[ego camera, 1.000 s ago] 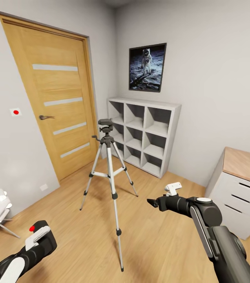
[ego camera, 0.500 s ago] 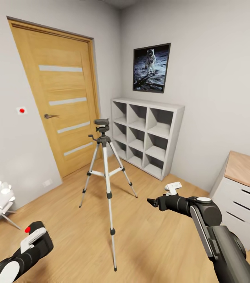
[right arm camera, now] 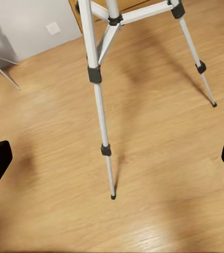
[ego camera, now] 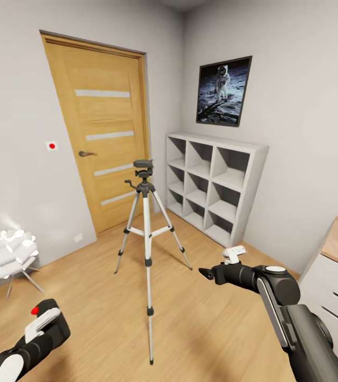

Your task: Attach the digital camera to the camera tripod in the bedroom.

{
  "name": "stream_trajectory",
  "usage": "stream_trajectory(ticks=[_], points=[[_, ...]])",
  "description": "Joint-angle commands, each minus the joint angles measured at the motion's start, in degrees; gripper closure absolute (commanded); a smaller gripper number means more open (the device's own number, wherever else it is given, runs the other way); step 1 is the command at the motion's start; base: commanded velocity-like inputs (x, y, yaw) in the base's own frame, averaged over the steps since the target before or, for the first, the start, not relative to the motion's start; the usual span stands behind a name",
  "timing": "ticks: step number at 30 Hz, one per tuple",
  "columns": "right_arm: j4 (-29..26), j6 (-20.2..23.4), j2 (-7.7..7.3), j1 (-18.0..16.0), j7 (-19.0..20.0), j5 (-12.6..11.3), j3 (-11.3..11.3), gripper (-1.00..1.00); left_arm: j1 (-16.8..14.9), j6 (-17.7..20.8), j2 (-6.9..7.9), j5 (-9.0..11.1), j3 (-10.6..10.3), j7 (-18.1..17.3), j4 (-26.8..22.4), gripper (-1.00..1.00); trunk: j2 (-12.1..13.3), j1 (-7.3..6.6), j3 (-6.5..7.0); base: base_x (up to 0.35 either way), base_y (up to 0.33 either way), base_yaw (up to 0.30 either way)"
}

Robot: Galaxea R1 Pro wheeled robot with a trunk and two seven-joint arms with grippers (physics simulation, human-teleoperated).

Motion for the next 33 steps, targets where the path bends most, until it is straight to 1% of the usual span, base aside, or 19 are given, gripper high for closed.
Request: stream_trajectory(ticks=[1, 18, 33], points=[[-0.1, 0.2, -0.05, 0.0, 0.2, 0.1, 0.0, -1.00, -0.1, 0.3, 0.00, 0.5, 0.0, 0.4, -0.1, 1.00, -0.1, 0.04, -0.13, 0.082, -0.332, 0.260], [-0.1, 0.1, -0.06, 0.0, 0.2, 0.1, 0.0, -1.00, -0.1, 0.1, 0.00, 0.4, 0.1, 0.5, 0.5, 1.00, -0.1, 0.04, -0.13, 0.210, -0.275, 0.271], [-0.1, 0.1, -0.06, 0.0, 0.2, 0.1, 0.0, -1.00, -0.1, 0.1, 0.00, 0.5, 0.2, 0.7, 0.5, 1.00, -0.1, 0.04, -0.13, 0.030, -0.324, 0.277]])
